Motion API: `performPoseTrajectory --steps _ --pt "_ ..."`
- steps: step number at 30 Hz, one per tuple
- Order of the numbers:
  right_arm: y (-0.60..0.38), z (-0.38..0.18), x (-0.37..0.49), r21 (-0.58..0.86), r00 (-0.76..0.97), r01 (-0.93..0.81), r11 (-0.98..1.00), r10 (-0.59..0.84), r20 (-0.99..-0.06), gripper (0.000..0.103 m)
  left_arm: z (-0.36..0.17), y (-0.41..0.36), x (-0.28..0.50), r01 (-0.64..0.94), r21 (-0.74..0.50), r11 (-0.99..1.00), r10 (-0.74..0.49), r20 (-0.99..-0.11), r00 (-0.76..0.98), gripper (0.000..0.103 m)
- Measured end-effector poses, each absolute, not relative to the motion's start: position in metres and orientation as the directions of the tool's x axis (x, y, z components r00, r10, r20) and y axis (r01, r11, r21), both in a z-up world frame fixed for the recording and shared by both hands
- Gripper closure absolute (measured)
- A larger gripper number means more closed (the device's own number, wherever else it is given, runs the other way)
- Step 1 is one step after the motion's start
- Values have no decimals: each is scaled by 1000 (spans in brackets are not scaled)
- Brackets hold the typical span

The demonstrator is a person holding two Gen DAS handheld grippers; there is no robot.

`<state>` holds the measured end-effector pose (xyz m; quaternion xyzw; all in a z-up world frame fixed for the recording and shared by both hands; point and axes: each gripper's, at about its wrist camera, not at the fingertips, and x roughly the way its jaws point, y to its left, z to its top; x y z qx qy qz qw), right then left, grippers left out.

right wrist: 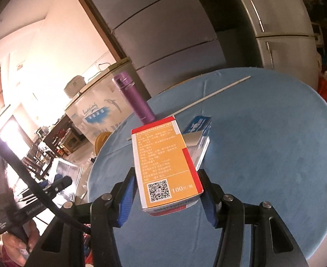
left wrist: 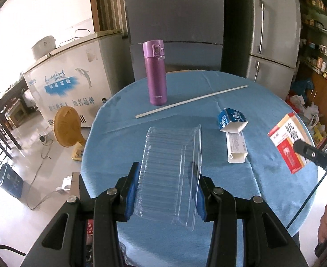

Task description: Collect trash

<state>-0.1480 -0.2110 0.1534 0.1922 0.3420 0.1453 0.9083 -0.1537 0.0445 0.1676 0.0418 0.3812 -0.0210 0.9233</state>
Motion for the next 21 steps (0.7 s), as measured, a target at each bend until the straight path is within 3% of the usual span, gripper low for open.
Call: performPoseTrajectory --steps 16,21 --pt "-198 134 -153 481 679 -134 866 434 -592 47 152 47 -157 36 118 992 60 -716 696 58" --pt "-189 121 -151 434 652 -112 894 396 -647 47 136 41 -153 57 146 988 72 -747 661 58"
